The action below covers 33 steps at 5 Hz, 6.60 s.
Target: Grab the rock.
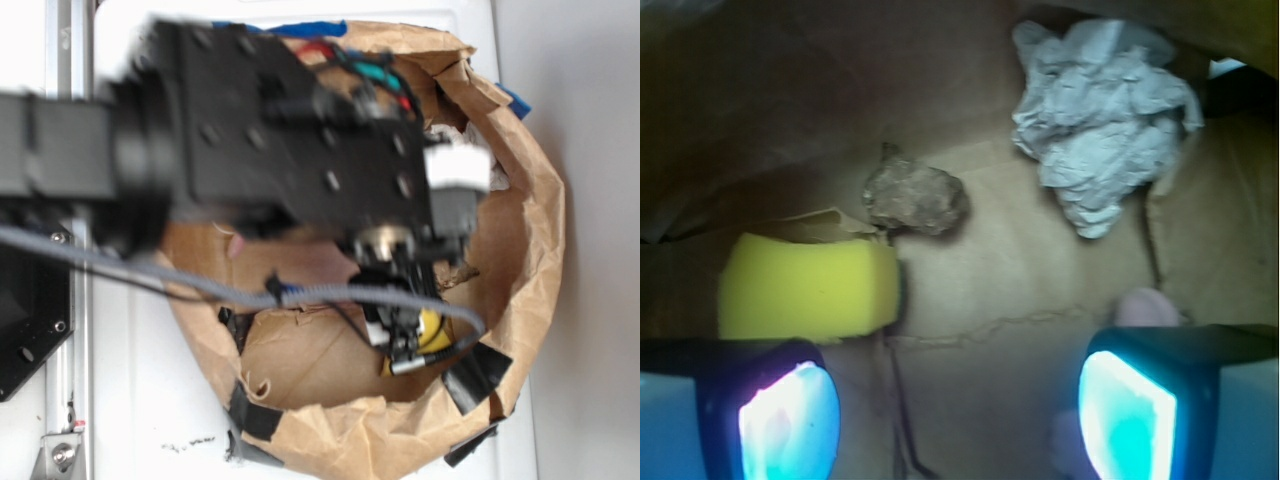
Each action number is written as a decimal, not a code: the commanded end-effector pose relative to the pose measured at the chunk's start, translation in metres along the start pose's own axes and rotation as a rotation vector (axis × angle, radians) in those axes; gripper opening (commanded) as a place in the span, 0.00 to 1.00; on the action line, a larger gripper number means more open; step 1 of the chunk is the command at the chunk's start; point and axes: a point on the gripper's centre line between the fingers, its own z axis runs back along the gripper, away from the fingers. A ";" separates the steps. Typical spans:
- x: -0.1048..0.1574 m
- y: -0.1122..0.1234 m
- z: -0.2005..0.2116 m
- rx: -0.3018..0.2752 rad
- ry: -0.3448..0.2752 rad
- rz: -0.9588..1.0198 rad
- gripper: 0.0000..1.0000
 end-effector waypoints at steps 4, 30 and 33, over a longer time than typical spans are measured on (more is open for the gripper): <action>0.021 -0.020 0.015 -0.042 -0.139 0.086 1.00; 0.056 -0.006 -0.053 -0.051 -0.079 0.111 0.00; 0.039 -0.017 -0.002 -0.181 -0.018 -0.042 0.00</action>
